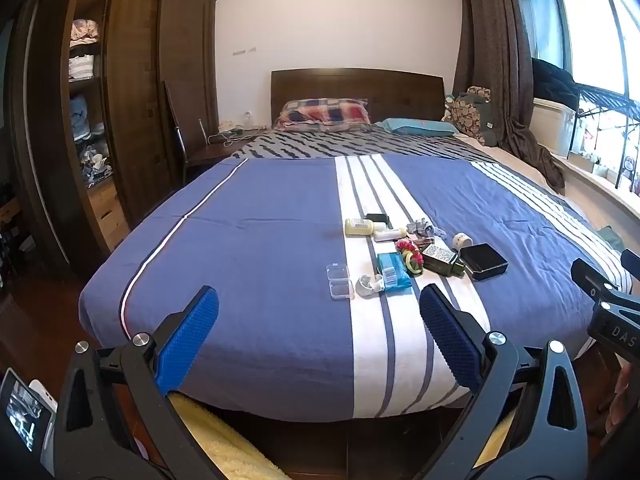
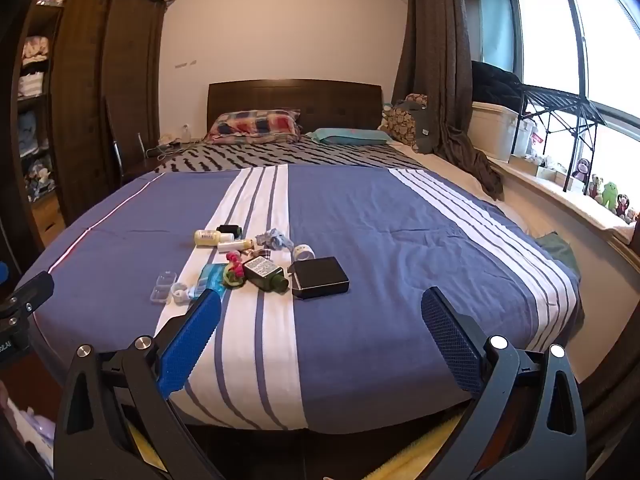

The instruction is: Collect trash

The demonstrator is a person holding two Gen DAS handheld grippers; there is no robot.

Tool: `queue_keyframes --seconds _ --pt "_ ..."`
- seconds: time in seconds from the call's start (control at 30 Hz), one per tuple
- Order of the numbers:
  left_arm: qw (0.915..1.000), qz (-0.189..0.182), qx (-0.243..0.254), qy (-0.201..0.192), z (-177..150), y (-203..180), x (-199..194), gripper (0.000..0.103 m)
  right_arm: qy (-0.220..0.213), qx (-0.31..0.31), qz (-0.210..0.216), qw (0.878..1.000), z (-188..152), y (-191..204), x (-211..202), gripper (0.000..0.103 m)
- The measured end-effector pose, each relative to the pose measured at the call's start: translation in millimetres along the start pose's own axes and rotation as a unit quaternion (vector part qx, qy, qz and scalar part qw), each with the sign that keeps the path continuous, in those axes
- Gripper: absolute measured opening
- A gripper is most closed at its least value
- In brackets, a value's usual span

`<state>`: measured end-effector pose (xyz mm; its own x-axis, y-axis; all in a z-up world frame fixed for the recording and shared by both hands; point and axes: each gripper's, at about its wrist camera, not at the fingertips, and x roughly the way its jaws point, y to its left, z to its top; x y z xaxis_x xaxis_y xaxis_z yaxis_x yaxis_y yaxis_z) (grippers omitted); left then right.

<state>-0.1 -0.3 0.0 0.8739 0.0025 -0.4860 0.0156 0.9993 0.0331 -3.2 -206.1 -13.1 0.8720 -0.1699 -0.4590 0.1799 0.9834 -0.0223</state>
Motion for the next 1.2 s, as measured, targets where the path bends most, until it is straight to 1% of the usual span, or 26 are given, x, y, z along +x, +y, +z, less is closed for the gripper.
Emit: queue_keyframes --seconds 0.43,0.67,0.77,1.03,1.2 --pt "1.0 -0.002 -0.002 0.0 -0.4 0.1 -0.3 0.095 0.0 -0.001 0.002 1.0 -4.0 -0.6 -0.1 0.1" --pt "1.0 -0.002 -0.001 0.0 0.0 -0.1 0.3 0.096 -0.003 0.001 0.006 1.0 -0.2 4.7 -4.4 0.1" --pt "1.0 -0.003 -0.002 0.0 -0.1 0.0 0.4 0.096 -0.006 0.001 0.009 1.0 -1.8 0.8 -6.1 0.1" --pt "1.0 -0.006 -0.002 -0.003 9.6 8.4 -7.3 0.095 -0.009 -0.003 0.007 1.0 1.6 3.8 -8.3 0.1" --pt "1.0 -0.004 0.0 -0.005 8.1 2.1 -8.6 0.096 -0.011 -0.005 0.009 1.0 2.5 5.5 -8.4 0.1"
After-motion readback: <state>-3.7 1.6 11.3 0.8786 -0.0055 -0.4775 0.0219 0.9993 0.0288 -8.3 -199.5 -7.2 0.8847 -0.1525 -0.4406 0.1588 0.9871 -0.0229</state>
